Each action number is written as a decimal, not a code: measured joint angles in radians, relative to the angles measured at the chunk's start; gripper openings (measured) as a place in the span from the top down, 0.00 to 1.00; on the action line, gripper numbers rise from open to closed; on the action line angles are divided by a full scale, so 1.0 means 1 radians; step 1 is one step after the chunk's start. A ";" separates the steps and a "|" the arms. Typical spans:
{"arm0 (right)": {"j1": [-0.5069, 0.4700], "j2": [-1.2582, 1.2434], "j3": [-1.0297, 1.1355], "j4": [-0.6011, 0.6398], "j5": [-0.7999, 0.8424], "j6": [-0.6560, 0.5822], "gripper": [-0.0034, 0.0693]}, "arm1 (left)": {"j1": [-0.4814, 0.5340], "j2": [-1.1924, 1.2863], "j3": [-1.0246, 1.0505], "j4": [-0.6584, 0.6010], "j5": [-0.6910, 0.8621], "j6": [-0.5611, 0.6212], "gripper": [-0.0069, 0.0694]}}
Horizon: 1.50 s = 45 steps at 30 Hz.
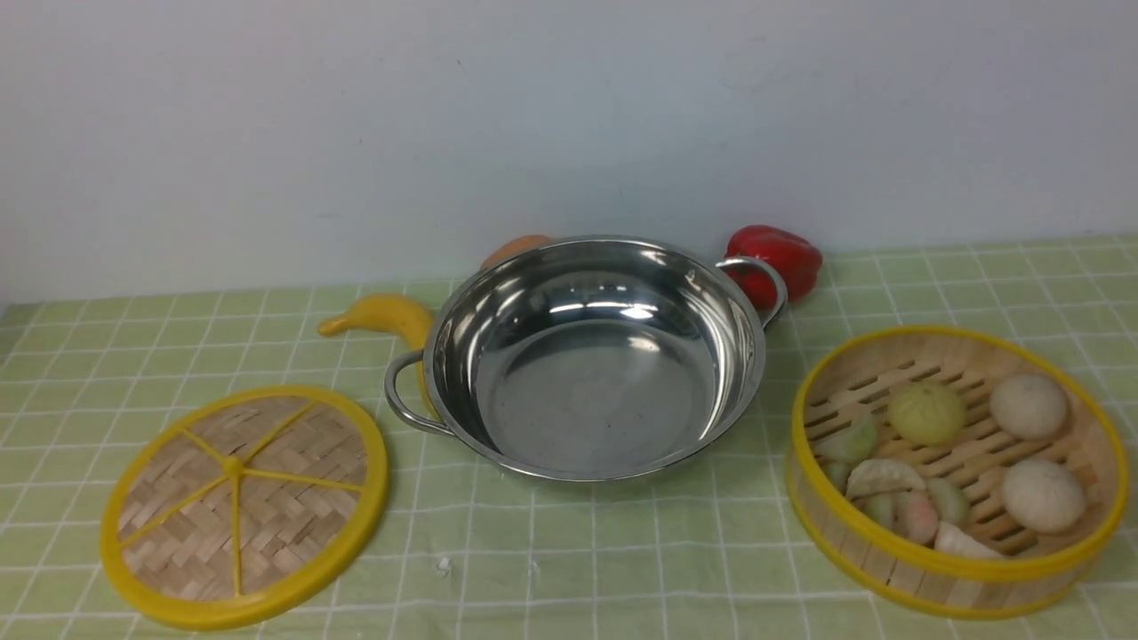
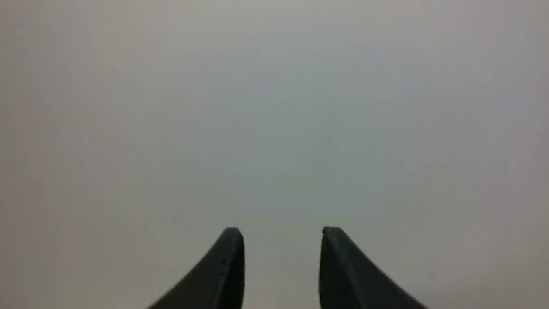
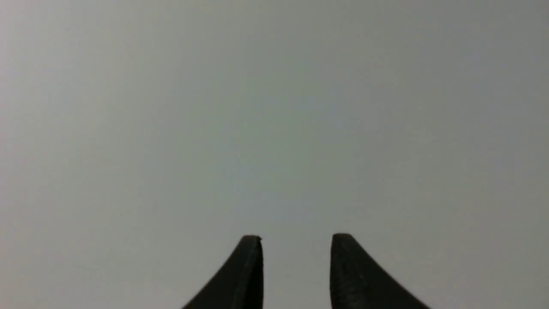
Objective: Place the steamer in the pot on the green tablecloth, and put the lid on the steamer.
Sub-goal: 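Reach for and grasp the rim of the bamboo steamer holding the buns with the right gripper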
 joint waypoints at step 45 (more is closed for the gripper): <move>-0.236 1.209 -0.366 -0.338 0.659 0.408 0.62 | 0.000 0.702 -0.094 0.036 0.440 0.095 0.59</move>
